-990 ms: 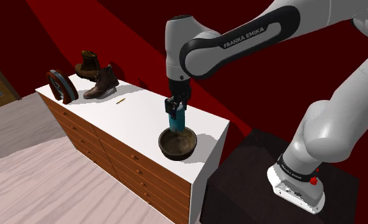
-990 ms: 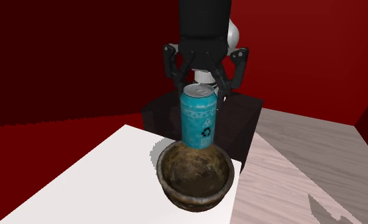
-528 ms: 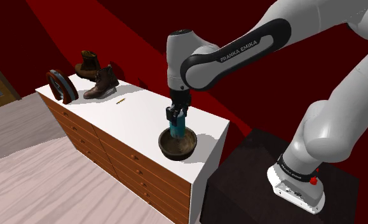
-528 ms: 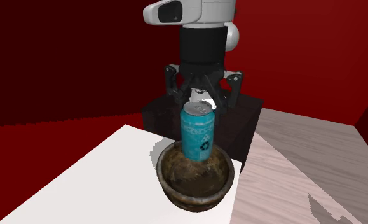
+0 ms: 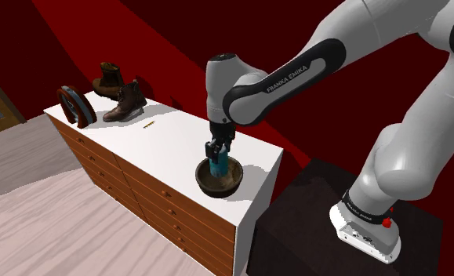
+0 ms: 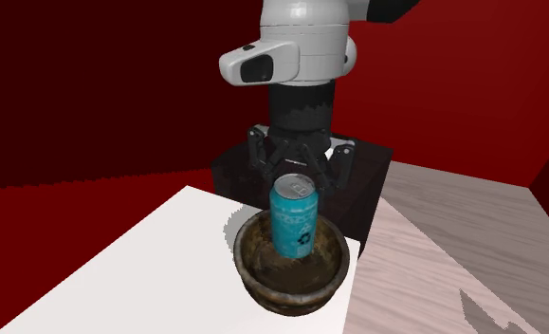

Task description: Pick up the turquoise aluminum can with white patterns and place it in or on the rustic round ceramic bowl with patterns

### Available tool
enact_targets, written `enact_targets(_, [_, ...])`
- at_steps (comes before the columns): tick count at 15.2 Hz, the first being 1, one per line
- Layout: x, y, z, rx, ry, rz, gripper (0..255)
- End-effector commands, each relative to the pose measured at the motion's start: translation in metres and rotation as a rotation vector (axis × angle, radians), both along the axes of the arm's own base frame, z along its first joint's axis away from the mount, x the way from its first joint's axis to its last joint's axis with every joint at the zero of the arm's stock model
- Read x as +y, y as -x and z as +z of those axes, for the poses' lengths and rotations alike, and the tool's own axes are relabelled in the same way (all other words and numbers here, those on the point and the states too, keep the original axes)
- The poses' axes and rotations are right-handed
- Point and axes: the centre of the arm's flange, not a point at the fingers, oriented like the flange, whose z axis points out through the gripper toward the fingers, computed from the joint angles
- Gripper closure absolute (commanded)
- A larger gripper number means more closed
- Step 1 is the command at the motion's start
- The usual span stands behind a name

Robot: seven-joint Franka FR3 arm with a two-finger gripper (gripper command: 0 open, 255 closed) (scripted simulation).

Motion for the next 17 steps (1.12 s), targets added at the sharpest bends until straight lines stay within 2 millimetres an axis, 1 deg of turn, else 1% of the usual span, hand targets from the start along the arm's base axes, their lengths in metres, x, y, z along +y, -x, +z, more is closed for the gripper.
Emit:
enact_targets(1, [0.000, 0.000, -0.002, -0.001, 0.000, 0.000, 255])
enact_targets(6, [0.000, 0.000, -0.002, -0.001, 0.000, 0.000, 255])
enact_targets(7, [0.000, 0.000, -0.002, -0.001, 0.000, 0.000, 0])
enact_targets(12, [0.000, 0.000, -0.002, -0.001, 0.000, 0.000, 0])
enact_targets(15, [-0.001, 0.000, 0.037, -0.001, 0.000, 0.000, 0])
enact_targets(16, [-0.002, 0.001, 0.048, -0.001, 0.000, 0.000, 0])
enact_targets(17, [-0.002, 0.001, 0.048, -0.001, 0.000, 0.000, 0])
